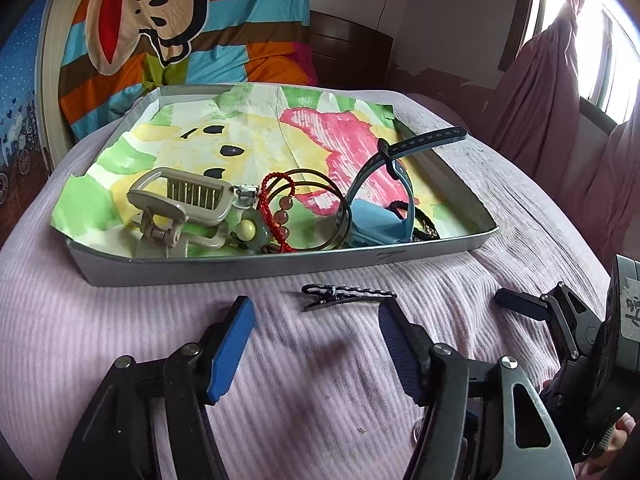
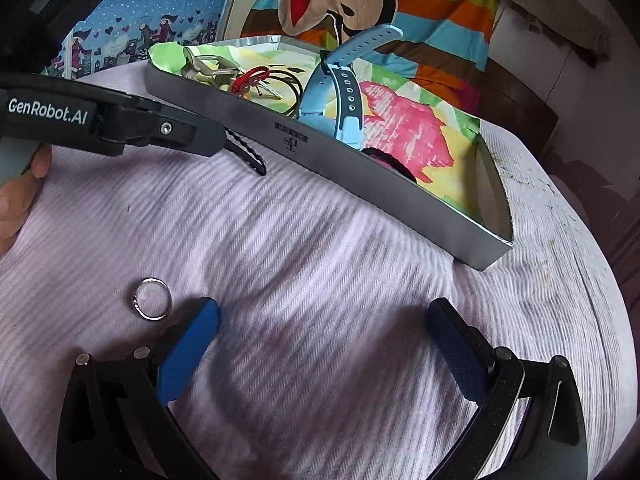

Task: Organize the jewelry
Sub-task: 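Grasp the black hair clip with the left tool while the right tool grasps the silver ring, then carry the hair clip and silver ring over the tray with both tools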

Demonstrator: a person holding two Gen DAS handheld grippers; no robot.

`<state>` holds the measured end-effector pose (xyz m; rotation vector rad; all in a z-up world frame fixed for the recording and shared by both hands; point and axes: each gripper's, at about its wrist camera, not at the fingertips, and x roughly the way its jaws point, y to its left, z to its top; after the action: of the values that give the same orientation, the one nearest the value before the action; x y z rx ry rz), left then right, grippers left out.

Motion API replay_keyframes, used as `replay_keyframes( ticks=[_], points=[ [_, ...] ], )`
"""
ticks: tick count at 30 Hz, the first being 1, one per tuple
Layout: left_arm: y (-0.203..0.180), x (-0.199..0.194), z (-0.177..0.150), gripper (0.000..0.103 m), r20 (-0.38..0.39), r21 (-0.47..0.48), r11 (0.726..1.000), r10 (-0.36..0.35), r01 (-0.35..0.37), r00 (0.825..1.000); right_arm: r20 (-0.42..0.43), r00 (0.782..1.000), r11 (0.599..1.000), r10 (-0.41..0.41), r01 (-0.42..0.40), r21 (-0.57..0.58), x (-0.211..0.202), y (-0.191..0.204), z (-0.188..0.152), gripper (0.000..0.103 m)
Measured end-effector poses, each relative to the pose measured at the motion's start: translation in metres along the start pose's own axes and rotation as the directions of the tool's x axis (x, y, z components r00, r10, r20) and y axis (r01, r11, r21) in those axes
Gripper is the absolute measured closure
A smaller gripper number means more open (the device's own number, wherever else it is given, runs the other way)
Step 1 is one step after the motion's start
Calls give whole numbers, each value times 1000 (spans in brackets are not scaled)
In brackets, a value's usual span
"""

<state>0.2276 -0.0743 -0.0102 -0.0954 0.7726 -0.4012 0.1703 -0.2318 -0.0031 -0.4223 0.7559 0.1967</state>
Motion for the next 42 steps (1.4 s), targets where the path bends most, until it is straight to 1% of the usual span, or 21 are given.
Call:
replay_keyframes(
  ticks=[2,4,7,8,10,12,13,14,17,22,24,28,30,33,36,38,39,40,42],
  points=[
    [-1,4,2,51,-8,-4,1000,-15,15,1000,7,1000,1000,11,-12,8,-1,-2,-1,2],
    [-1,8,2,62,-19,-6,999,-32,32,999,18,999,999,44,-44,20,-2,-5,-2,2],
    [-4,12,2,75,-35,4,999,-52,53,998,43,995,995,91,-93,36,-7,-10,-4,2],
    [-5,13,2,77,-38,8,998,-56,56,998,53,992,992,115,-118,37,-9,-11,-5,2],
    [-5,14,1,86,-44,10,998,-62,62,997,67,985,987,158,-160,33,-13,-10,-7,2],
    [-4,15,0,90,-50,1,998,-65,65,997,71,978,980,196,-198,25,-15,-7,-9,2],
    [-3,16,0,93,-52,-5,998,-67,66,996,70,975,977,213,-215,17,-15,-5,-10,8],
    [-2,16,0,93,-53,-10,998,-69,69,996,68,971,973,231,-232,11,-15,-3,-11,16],
    [0,17,0,95,-55,-16,997,-74,73,996,71,958,960,279,-280,14,-16,-2,-11,29],
    [-1,16,0,95,-53,-12,997,-79,78,996,72,934,935,351,-353,29,-16,-4,-12,39],
    [-1,16,-1,96,-52,-11,997,-77,76,996,70,923,923,379,-382,43,-14,-5,-11,40],
    [0,16,-2,96,-52,-14,997,-74,73,996,57,902,901,428,-431,53,-12,-1,-11,48],
    [0,16,-2,96,-52,-16,997,-74,73,996,43,905,904,424,-425,41,-11,6,-12,49],
    [0,16,-2,96,-52,-17,997,-71,70,996,31,911,911,411,-412,37,-7,11,-11,54],
    [-1,16,-2,96,-52,-15,998,-68,68,996,31,922,921,386,-387,53,-5,9,-9,65],
    [-1,17,-2,96,-52,-17,998,-68,67,996,33,931,929,363,-364,70,-3,7,-8,77],
    [-1,17,-3,96,-53,-18,998,-68,67,996,32,935,932,352,-353,80,-1,5,-7,80],
    [-1,17,-3,96,-53,-18,998,-68,67,996,33,940,936,339,-340,88,0,4,-6,84],
    [-1,18,-3,96,-53,-17,998,-66,65,996,37,949,944,314,-316,97,1,4,-4,84]
  ],
)
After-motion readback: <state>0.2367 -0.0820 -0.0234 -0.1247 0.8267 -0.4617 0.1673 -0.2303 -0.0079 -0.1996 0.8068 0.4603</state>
